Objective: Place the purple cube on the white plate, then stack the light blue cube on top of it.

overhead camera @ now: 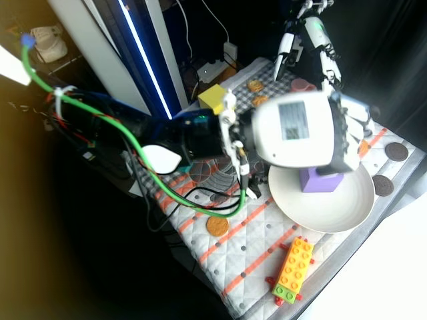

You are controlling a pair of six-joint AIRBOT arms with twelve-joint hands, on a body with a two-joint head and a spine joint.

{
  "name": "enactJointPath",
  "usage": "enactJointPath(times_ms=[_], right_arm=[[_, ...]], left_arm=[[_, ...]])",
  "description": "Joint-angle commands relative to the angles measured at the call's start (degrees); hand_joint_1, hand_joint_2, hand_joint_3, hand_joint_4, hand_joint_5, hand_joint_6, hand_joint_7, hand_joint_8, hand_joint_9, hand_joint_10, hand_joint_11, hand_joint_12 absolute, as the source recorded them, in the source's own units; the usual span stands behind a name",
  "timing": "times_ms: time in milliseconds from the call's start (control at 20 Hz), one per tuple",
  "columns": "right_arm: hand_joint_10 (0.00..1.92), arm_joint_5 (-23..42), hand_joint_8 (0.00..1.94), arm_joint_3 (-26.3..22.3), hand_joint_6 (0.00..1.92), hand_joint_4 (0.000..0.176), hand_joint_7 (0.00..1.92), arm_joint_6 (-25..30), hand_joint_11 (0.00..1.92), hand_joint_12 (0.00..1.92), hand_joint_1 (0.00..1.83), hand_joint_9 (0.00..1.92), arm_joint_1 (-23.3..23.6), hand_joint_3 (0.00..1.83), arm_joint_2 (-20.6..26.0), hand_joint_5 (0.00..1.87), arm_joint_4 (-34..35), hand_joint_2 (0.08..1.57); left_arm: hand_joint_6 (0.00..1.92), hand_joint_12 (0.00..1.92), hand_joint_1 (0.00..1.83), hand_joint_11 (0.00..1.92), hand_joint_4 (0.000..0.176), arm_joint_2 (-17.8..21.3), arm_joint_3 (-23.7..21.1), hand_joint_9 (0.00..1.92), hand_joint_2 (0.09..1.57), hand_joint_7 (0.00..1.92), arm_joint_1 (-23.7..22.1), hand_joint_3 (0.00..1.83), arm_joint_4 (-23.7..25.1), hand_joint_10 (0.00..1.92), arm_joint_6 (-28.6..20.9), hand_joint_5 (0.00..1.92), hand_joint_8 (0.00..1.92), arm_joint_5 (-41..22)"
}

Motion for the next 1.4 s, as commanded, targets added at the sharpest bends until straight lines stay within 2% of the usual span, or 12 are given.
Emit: enactJointPath(times_ms=[0, 200, 350, 450, 500, 700, 800, 950, 1000, 1100, 1200, 1350], right_arm=[[1.74, 5.67, 1.51, 0.42, 0.97, 0.0, 0.99, 0.04, 1.17, 1.88, 1.17, 1.11, 1.02, 0.0, -0.05, 0.98, 1.33, 1.11], [1.47, 4.14, 1.24, 1.02, 0.84, 0.0, 0.98, -0.27, 0.99, 1.77, 1.25, 0.99, 1.0, 0.0, -0.25, 0.96, 1.31, 1.13], [1.04, 3.56, 0.9, 1.2, 1.11, 0.015, 1.02, -0.27, 0.88, 1.49, 1.22, 0.96, 0.75, 0.0, -0.38, 0.93, 1.31, 1.12], [1.14, 3.49, 1.0, 1.2, 1.02, 0.0, 1.03, -0.27, 0.95, 1.57, 1.22, 1.01, 0.43, 0.0, -0.62, 0.93, 1.31, 1.12], [0.98, 3.46, 0.98, 1.19, 1.06, 0.029, 0.99, -0.27, 0.78, 1.47, 1.21, 0.91, 0.09, 0.0, -0.69, 0.94, 1.31, 1.12], [0.22, 2.74, 1.03, 1.17, 1.12, 0.0, 0.88, -0.27, 0.39, 1.16, 1.21, 0.84, -1.34, 0.0, -0.71, 0.96, 1.31, 1.15], [0.16, 2.58, 1.04, 1.12, 1.13, 0.034, 0.94, -0.15, 0.63, 1.17, 1.2, 1.01, -1.91, 0.0, -0.83, 0.9, 1.63, 1.15], [0.17, 2.58, 1.19, 0.81, 1.1, 0.0, 0.92, -0.11, 0.74, 1.23, 1.19, 1.06, -2.77, 0.0, -0.85, 0.84, 1.78, 1.17], [0.13, 2.58, 0.57, 0.77, 1.13, 0.0, 0.81, -0.1, 0.67, 1.2, 1.11, 1.02, -2.98, 0.0, -0.83, 0.87, 1.79, 1.16], [0.01, 2.57, 0.08, 0.77, 0.14, 0.0, 0.74, -0.09, 0.42, 1.02, 1.03, 0.8, -3.33, 0.0, -0.77, 0.69, 1.99, 1.07], [0.0, 2.57, 0.0, 0.77, 0.01, 0.101, 0.47, 0.04, 0.08, 0.99, 0.92, 0.48, -3.61, 0.0, -0.64, 0.33, 2.2, 0.97], [0.0, 2.58, 0.0, 0.77, 0.0, 0.174, 0.22, 0.51, 0.0, 0.99, 0.83, 0.33, -3.86, 0.0, -0.41, 0.01, 2.29, 0.88]], left_arm=[[0.0, 1.03, 0.92, 0.0, 0.086, -0.07, 0.42, 0.25, 1.02, 0.23, -0.51, 0.0, 0.48, 0.01, -0.71, 0.19, 0.0, -6.58], [0.0, 1.1, 0.96, 0.0, 0.109, -0.06, 0.41, 0.26, 1.0, 0.23, -0.66, 0.0, 0.86, 0.01, -0.93, 0.16, 0.0, -6.74], [0.0, 1.02, 0.95, 0.0, 0.108, -0.05, 0.4, 0.24, 1.0, 0.23, -0.65, 0.0, 0.87, 0.0, -0.95, 0.16, 0.0, -6.74], [0.0, 0.98, 0.97, 0.0, 0.113, -0.12, 0.51, 0.23, 0.99, 0.24, -0.76, 0.0, 0.87, 0.0, -0.95, 0.16, 0.0, -6.74], [0.0, 0.91, 0.99, 0.0, 0.124, -0.21, 0.56, 0.22, 0.99, 0.24, -0.86, 0.0, 0.91, 0.0, -0.95, 0.16, 0.0, -6.73], [0.0, 0.82, 0.96, 0.0, 0.131, -0.35, 0.55, 0.2, 1.0, 0.22, -1.02, 0.01, 1.04, 0.0, -0.97, 0.15, 0.0, -6.63], [0.0, 0.8, 0.96, 0.0, 0.118, -0.42, 0.81, 0.19, 1.0, 0.21, -1.02, 0.0, 1.03, 0.0, -1.72, 0.15, 0.0, -6.51], [0.0, 0.82, 0.96, 0.0, 0.108, -0.72, 1.25, 0.21, 1.01, 0.22, -1.1, 0.0, 1.09, 0.0, -2.81, 0.16, 0.0, -6.48], [0.0, 0.79, 0.94, 0.0, 0.118, -0.75, 1.26, 0.2, 1.02, 0.21, -1.12, 0.0, 1.1, 0.0, -2.81, 0.16, 0.0, -6.47], [0.0, 0.83, 0.92, 0.0, 0.107, -0.75, 1.22, 0.21, 1.02, 0.23, -1.12, 0.0, 1.1, 0.0, -2.82, 0.18, 0.0, -6.45], [0.0, 0.8, 0.94, 0.0, 0.107, -0.74, 1.22, 0.2, 1.02, 0.22, -1.12, 0.0, 1.1, 0.0, -2.93, 0.18, 0.0, -6.41], [0.0, 0.82, 0.93, 0.0, 0.106, -0.73, 1.22, 0.21, 1.02, 0.22, -1.12, 0.0, 1.1, 0.0, -3.11, 0.17, 0.0, -6.53]])
